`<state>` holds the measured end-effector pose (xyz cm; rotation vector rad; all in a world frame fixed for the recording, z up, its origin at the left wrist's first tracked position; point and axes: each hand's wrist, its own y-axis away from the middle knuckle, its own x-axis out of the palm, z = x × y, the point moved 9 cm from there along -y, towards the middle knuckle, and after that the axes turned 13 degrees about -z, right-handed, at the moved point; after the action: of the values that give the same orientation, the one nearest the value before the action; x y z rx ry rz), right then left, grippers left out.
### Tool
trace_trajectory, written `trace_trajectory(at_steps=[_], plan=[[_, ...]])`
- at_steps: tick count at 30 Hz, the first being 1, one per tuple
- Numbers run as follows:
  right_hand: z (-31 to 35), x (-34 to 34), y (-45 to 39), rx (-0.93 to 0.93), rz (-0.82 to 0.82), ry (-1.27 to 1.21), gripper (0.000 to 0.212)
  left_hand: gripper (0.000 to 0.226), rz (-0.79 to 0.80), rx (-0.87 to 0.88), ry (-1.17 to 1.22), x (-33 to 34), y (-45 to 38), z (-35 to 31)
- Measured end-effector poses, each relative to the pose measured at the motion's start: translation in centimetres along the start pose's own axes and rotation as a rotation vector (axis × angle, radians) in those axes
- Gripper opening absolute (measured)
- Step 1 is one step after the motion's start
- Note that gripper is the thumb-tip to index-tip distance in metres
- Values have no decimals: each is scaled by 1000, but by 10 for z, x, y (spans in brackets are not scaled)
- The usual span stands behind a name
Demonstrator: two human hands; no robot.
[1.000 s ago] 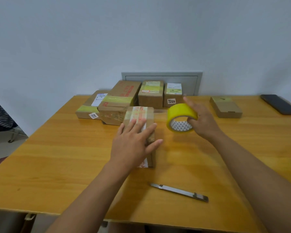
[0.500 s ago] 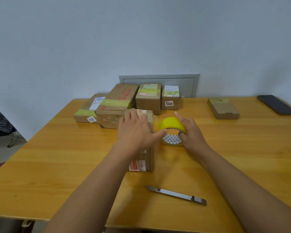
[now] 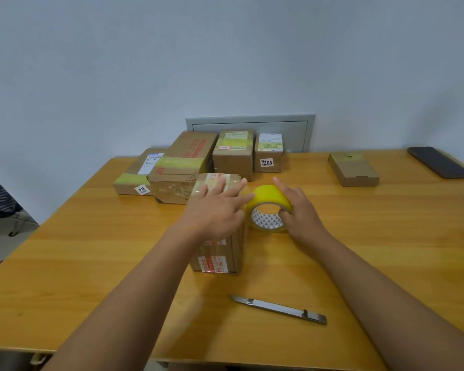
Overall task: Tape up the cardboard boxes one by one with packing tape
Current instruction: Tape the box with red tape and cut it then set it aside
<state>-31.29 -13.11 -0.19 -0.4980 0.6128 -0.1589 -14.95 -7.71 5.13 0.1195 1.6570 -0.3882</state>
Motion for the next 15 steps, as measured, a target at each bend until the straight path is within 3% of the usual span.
trace_trajectory(at_steps=[7, 12, 15], plan=[[18, -22, -11, -21, -33, -34, 80, 50, -125, -82, 335, -19, 8, 16], [45, -53, -33, 17, -213, -174, 71, 47, -325, -257, 973, -28, 24, 21], [56, -56, -41, 27, -264, -205, 63, 44, -400, -327, 1173, -18, 34, 26]])
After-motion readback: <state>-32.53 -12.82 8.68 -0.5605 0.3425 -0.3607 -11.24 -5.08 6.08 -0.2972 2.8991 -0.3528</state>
